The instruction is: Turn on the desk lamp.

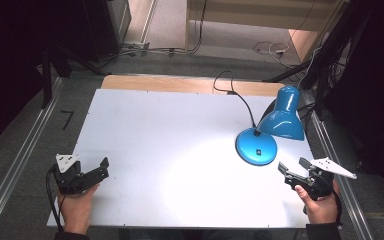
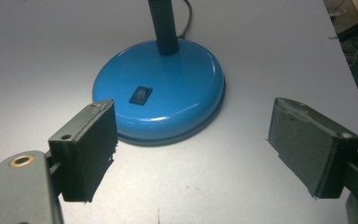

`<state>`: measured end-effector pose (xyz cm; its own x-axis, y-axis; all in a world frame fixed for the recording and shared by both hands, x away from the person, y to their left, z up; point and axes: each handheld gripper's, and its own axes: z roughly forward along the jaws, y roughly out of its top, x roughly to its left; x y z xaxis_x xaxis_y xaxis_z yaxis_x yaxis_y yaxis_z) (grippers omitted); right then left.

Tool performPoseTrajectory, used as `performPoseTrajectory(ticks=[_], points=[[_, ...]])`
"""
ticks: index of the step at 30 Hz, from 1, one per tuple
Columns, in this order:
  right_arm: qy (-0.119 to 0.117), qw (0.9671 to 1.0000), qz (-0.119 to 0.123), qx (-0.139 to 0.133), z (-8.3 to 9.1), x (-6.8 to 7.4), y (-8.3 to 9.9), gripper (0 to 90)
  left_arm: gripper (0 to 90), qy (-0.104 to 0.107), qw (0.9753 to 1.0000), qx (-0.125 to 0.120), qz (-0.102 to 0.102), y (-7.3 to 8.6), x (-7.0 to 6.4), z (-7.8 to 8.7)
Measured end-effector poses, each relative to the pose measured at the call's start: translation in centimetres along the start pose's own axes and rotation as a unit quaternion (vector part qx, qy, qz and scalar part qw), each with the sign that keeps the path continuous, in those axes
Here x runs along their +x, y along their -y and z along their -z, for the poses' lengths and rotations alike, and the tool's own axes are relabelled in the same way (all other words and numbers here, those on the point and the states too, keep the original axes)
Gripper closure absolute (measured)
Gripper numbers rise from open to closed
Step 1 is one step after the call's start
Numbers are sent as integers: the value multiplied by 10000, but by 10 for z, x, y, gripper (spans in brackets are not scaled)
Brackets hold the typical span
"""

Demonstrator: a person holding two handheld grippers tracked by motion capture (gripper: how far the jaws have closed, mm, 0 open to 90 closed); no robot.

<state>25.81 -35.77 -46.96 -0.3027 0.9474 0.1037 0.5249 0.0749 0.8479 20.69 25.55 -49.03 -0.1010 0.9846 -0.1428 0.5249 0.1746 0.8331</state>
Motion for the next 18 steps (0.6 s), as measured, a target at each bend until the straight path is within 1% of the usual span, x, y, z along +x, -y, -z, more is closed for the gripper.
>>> performPoseTrajectory(ticks=[7, 12, 18], points=[[18, 10000, -61, 18, 4, -2, 2, 147, 52, 4, 10000, 7, -2, 0, 0, 0], [37, 9999, -61, 78, 5, -4, 5, 147, 52, 7, 10000, 8, 1, 0, 0, 0], [63, 9999, -68, 79, 8, -5, 6, 147, 52, 9, 10000, 6, 10, 1, 0, 0]])
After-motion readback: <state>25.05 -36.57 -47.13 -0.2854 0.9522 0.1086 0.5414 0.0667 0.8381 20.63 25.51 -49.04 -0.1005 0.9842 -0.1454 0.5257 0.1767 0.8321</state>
